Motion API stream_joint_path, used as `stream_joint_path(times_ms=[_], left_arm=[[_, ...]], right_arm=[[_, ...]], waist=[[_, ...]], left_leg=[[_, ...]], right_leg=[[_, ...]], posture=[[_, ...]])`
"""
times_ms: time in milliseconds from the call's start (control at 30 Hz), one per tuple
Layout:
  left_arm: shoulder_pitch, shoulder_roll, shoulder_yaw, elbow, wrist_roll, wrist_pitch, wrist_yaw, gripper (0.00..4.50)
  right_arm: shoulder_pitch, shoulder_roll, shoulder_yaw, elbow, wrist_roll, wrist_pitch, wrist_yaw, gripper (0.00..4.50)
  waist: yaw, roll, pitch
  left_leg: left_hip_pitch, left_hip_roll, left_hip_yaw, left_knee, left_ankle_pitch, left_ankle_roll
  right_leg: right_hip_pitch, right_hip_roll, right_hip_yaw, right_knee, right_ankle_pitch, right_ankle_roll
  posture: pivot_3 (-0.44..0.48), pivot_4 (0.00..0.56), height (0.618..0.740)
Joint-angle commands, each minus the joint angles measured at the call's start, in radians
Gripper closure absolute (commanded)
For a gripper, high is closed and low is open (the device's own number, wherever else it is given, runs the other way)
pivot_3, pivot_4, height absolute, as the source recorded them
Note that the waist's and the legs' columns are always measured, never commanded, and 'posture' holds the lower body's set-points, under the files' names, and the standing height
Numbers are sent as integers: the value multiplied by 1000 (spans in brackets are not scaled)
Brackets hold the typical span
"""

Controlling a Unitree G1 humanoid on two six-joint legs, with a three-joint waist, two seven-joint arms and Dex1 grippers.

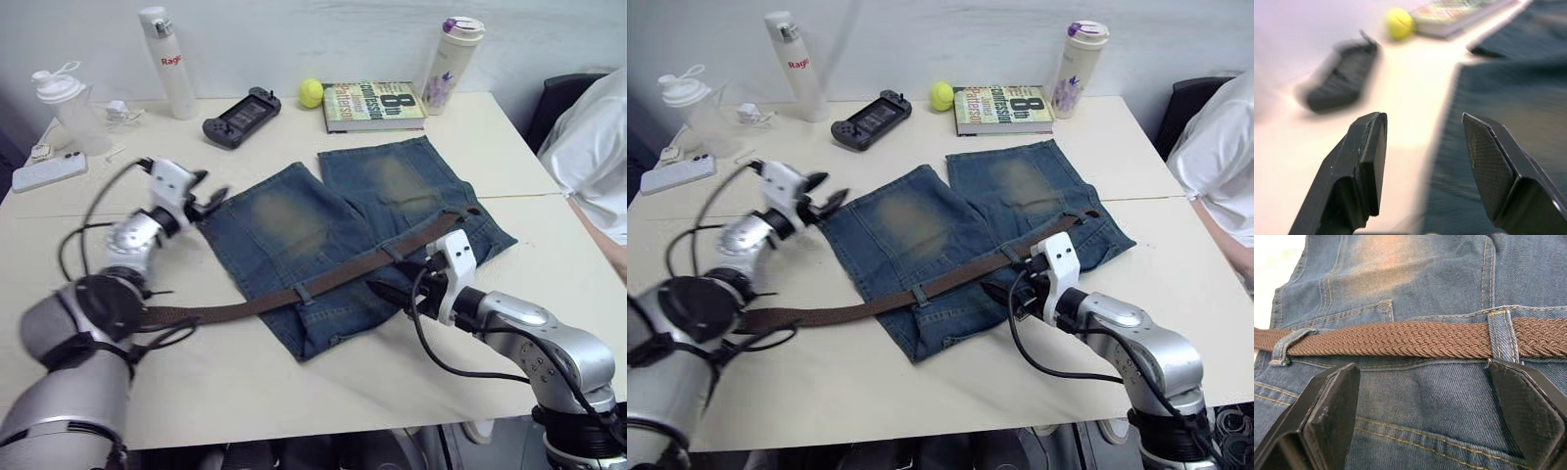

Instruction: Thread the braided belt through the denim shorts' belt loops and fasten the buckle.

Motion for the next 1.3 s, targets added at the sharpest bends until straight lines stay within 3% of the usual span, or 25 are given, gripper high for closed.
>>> stream_joint_path(times_ms=[33, 200, 333, 433, 533, 633, 767, 867, 1033, 1167, 1300], left_arm=[[-40, 15, 1, -38, -165, 23, 0, 1773], [-183, 92, 69, 349, -292, -63, 21, 1773], [-186, 22, 150, 369, -421, 33, 52, 1773], [-188, -27, 149, 369, -452, 31, 33, 1773], [-191, -64, 166, 369, -460, 118, -120, 1773], [-171, -87, 141, 369, -381, 91, -380, 1773], [-219, -17, 143, 369, -279, 274, -869, 1773], [-229, 35, 125, 369, -135, 299, -1067, 1773], [-182, 43, 163, 369, 29, 218, -1094, 1773], [-42, -1, 126, 369, 193, -288, -1062, 1773], [-10, -35, 153, 369, 227, -398, -971, 1773]], right_arm=[[11, 11, -27, -5, -14, -41, -8, 77], [37, 26, -76, 11, -32, -107, -16, 77], [36, 52, -131, 41, -50, -185, -35, 77], [20, 65, -167, 66, -72, -229, -66, 77], [14, 69, -214, 91, -96, -280, -92, 77], [25, 45, -254, 108, -88, -294, -76, 77], [58, -5, -283, 100, -29, -284, 23, 77], [81, -61, -295, 104, 5, -278, 108, 77], [106, -128, -258, 95, -2, -286, 201, 77], [150, -220, -118, 37, -98, -323, 294, 77], [158, -282, 7, 37, -235, -391, 320, 77]], waist=[[-4, -1, 1], [5, -4, 2], [12, -4, 3], [13, -4, 3], [8, -4, 3], [7, -4, 3], [0, -1, 5], [-3, 2, 6], [5, 3, 7], [7, 3, 7], [10, 2, 7]], left_leg=[[0, 0, 0, 0, 0, 0], [1, 0, 0, -1, 1, -1], [1, -4, -1, 0, 0, 0], [0, -7, -2, 1, 1, 3], [0, -8, -1, 1, 1, 3], [0, -8, -1, 0, 1, 3], [0, -7, 3, -1, 2, 2], [1, -6, 4, -1, 2, 2], [2, -7, 3, -1, 2, 2], [2, -7, 2, 0, 1, 3], [0, -7, 1, 3, 1, 4]], right_leg=[[0, 0, 0, 0, 0, 0], [-2, 1, -2, -3, 0, 0], [-1, -4, -5, -2, 0, 0], [0, -8, -6, -2, 0, 0], [0, -8, -8, -2, 0, 0], [-1, -8, -11, -2, 0, 0], [-1, -6, -20, -3, 0, 0], [-2, -2, -20, -3, -1, 0], [-1, -8, -19, -2, -1, 0], [-1, -11, -19, -1, 0, 0], [-1, -13, -21, 0, 0, 0]], posture=[[0, 150, 740], [0, 150, 740], [0, 150, 740], [0, 150, 740], [0, 150, 740], [0, 150, 740], [0, 150, 740], [0, 150, 740], [0, 150, 740], [0, 150, 740], [0, 150, 740]])
